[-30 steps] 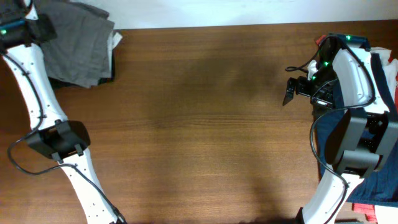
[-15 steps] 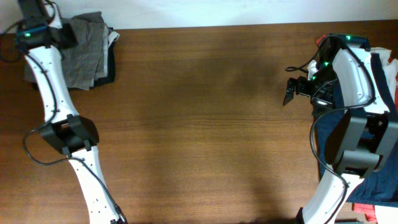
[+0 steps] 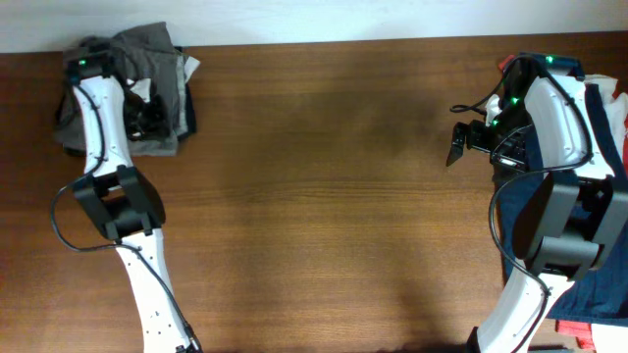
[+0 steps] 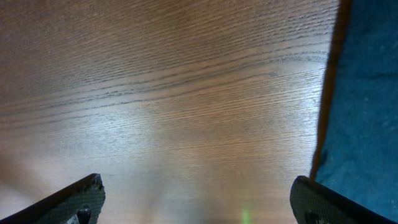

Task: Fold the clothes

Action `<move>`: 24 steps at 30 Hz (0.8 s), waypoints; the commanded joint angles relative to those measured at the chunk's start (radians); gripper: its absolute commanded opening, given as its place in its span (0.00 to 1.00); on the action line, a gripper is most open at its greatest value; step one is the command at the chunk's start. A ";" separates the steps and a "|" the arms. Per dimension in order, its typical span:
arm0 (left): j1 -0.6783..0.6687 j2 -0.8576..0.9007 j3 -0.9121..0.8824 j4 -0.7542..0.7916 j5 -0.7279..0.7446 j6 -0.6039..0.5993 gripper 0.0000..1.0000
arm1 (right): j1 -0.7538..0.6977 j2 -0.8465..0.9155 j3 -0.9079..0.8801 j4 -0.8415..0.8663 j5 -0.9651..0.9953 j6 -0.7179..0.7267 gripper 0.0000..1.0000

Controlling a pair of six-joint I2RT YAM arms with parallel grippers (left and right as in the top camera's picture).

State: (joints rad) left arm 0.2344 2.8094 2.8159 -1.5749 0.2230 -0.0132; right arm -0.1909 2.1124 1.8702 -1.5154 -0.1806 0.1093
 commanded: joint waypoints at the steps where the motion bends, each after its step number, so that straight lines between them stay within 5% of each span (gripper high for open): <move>1: -0.080 0.021 -0.005 -0.055 0.112 -0.003 0.11 | 0.000 -0.013 0.017 -0.003 0.009 0.007 0.99; 4: -0.088 -0.074 0.042 -0.064 0.132 -0.041 0.12 | 0.000 -0.013 0.017 -0.003 0.009 0.007 0.99; 9: -0.024 -0.202 0.096 0.227 0.106 -0.040 0.35 | 0.000 -0.013 0.017 -0.003 0.009 0.007 0.99; 13: 0.021 -0.201 0.094 0.331 -0.215 -0.040 0.36 | 0.000 -0.013 0.017 -0.003 0.009 0.007 0.99; 21: 0.126 -0.042 0.078 0.320 -0.225 -0.039 0.35 | 0.000 -0.013 0.017 -0.003 0.009 0.007 0.99; 24: 0.166 -0.021 0.093 0.318 -0.337 -0.040 0.35 | 0.000 -0.013 0.017 -0.003 0.009 0.007 0.99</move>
State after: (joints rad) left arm 0.3664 2.7750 2.9002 -1.2518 -0.0158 -0.0536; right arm -0.1909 2.1124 1.8702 -1.5150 -0.1806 0.1093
